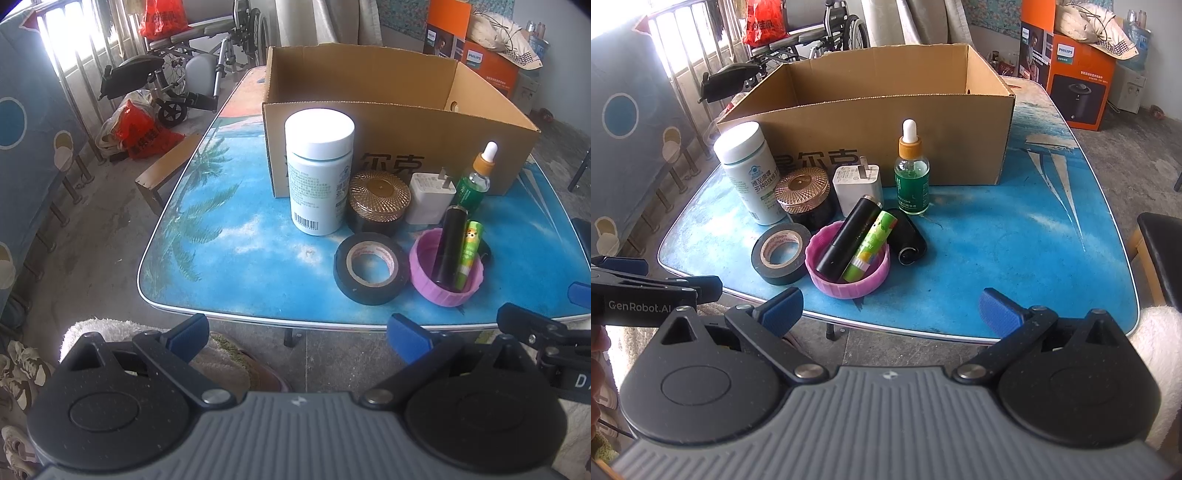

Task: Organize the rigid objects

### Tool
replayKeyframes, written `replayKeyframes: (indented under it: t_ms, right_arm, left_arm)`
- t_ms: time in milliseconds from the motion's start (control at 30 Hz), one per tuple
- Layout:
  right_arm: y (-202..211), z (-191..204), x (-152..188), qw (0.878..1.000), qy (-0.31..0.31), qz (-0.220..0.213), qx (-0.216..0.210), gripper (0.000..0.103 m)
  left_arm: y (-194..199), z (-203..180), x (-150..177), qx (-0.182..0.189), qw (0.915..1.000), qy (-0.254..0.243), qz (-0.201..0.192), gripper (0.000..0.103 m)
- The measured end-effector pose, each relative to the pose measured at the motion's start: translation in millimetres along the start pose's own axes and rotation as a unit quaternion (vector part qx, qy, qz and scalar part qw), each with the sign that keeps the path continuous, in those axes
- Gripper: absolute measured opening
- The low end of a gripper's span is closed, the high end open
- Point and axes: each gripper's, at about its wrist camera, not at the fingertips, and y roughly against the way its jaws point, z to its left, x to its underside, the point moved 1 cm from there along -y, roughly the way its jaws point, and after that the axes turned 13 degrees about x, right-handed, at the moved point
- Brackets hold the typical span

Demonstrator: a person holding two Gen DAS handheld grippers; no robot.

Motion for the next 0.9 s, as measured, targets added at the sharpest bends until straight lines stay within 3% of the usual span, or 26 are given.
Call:
replayKeyframes:
  t_ms: [900]
  right_arm:
    - [-0.8,1.1,0.0,1.000,0.000,0.001,-0.001,0.102]
  left_arm:
    - [-0.5,1.6,0.8,-0.002,1.0000,0.001,0.003,0.103]
